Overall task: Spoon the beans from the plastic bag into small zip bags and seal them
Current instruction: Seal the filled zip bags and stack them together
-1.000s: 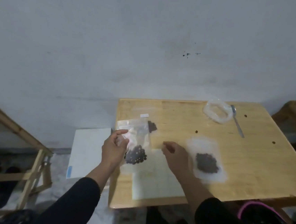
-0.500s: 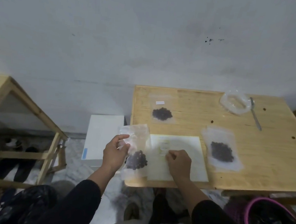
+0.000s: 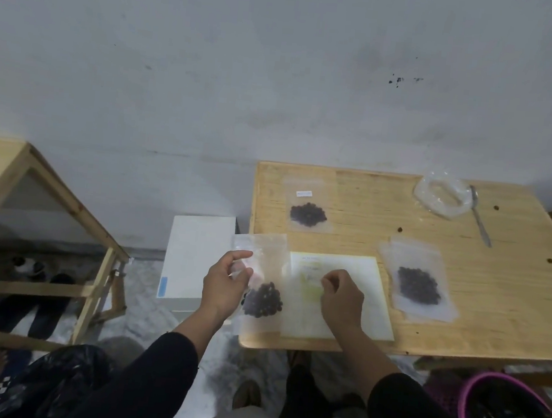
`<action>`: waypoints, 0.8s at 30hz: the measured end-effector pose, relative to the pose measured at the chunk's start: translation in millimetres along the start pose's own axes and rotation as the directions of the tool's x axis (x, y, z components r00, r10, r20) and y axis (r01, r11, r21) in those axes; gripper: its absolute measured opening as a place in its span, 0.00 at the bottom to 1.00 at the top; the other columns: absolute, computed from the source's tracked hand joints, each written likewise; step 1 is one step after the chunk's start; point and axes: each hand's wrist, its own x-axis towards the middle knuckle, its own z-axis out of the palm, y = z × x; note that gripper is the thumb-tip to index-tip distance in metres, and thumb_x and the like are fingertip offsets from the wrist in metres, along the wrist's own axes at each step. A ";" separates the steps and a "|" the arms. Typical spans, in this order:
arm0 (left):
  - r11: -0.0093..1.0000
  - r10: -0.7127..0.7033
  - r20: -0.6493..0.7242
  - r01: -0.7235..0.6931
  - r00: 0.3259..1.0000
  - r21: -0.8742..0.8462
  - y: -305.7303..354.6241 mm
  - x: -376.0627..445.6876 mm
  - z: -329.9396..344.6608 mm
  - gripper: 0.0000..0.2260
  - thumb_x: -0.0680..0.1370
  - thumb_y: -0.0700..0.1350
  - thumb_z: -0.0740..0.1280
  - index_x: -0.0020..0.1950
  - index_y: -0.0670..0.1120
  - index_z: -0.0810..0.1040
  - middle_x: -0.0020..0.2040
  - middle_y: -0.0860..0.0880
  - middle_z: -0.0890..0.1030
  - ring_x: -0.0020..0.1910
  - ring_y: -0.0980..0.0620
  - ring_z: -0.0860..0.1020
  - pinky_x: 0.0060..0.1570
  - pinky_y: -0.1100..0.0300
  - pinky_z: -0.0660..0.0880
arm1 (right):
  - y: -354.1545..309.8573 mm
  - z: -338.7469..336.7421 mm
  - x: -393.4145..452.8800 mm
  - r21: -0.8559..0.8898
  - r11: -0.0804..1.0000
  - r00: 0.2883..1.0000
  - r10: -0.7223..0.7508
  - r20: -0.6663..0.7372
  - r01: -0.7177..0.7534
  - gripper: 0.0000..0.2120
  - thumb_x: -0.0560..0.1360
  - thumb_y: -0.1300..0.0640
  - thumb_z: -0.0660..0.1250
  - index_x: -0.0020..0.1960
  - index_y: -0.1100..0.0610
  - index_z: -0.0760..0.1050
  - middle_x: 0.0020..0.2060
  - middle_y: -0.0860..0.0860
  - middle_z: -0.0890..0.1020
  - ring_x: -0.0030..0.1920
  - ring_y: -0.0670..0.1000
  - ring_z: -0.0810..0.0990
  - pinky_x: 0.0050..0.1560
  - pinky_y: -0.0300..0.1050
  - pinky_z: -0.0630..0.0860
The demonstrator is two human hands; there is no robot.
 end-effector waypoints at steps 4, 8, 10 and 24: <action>0.999 0.016 0.006 -0.015 1.000 -0.039 9.3 1.2 5.7 0.11 0.77 0.40 0.66 0.55 0.55 0.77 0.56 0.52 0.77 0.57 0.55 0.73 0.56 0.59 0.73 | -25.9 -12.9 0.6 0.085 0.985 0.989 -0.147 -0.028 0.149 0.01 0.76 0.61 0.65 0.46 0.58 0.75 0.39 0.48 0.78 0.40 0.45 0.75 0.42 0.34 0.69; 0.994 0.061 0.026 -0.058 0.998 -0.096 24.4 0.4 13.7 0.11 0.78 0.40 0.65 0.55 0.54 0.77 0.61 0.52 0.76 0.57 0.56 0.72 0.47 0.70 0.69 | -52.6 -9.4 -0.3 0.054 0.950 0.951 -0.306 -0.035 0.308 0.02 0.74 0.60 0.67 0.44 0.59 0.77 0.34 0.46 0.77 0.35 0.39 0.73 0.37 0.25 0.67; 0.990 0.091 0.022 -0.088 0.996 -0.112 31.2 0.7 17.0 0.11 0.78 0.40 0.65 0.54 0.55 0.77 0.61 0.54 0.76 0.61 0.54 0.72 0.51 0.69 0.68 | -61.7 -6.7 -0.9 0.057 0.938 0.939 -0.339 -0.057 0.342 0.02 0.73 0.61 0.68 0.43 0.60 0.78 0.33 0.47 0.77 0.33 0.40 0.72 0.35 0.24 0.67; 0.972 0.115 -0.036 -0.120 0.993 -0.202 49.7 -5.3 20.6 0.10 0.73 0.48 0.72 0.51 0.58 0.77 0.55 0.58 0.79 0.59 0.55 0.74 0.60 0.56 0.72 | -80.7 -10.3 -4.8 0.047 0.904 0.905 -0.422 -0.052 0.424 0.03 0.72 0.62 0.68 0.42 0.62 0.79 0.28 0.40 0.72 0.31 0.39 0.71 0.35 0.24 0.67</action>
